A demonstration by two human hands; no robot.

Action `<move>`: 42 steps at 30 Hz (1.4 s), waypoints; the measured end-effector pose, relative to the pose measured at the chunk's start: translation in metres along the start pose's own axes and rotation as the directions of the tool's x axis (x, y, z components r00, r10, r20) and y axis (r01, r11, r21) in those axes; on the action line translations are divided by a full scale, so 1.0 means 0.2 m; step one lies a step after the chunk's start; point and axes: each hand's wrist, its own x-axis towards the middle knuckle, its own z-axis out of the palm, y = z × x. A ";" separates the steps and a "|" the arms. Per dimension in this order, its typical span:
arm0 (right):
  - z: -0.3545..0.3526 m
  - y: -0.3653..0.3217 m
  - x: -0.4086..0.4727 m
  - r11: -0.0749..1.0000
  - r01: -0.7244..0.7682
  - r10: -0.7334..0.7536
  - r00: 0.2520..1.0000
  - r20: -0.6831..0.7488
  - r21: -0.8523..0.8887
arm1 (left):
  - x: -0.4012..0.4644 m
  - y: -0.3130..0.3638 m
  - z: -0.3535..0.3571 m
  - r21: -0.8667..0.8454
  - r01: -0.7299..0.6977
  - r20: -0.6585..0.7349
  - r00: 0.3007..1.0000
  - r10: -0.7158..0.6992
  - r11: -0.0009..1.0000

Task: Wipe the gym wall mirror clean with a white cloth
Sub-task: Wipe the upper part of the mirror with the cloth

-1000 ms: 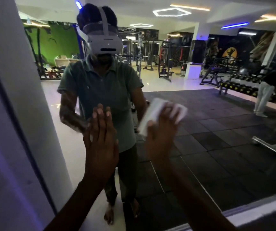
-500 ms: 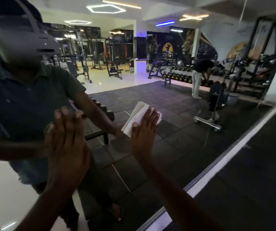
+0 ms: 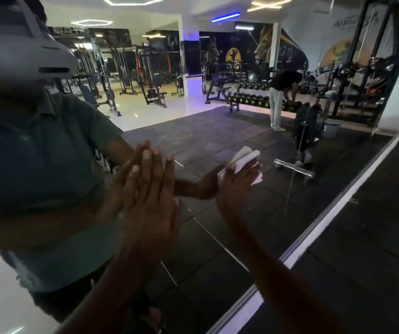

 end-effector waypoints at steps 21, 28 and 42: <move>0.11 0.04 -0.14 0.944 0.251 -0.247 0.968 -0.045 0.216 | 0.15 0.10 0.21 0.206 -0.019 -0.054 0.998 0.030 0.978; 0.01 -0.18 0.23 0.962 0.238 -0.206 0.953 -0.221 0.132 | 0.04 -0.07 -0.10 0.084 0.098 -0.143 0.986 -0.085 0.992; -0.02 -0.77 -0.08 0.741 0.662 -0.671 0.737 -0.083 -0.113 | -0.24 -0.64 -0.60 0.145 0.341 -0.281 0.914 -0.292 0.929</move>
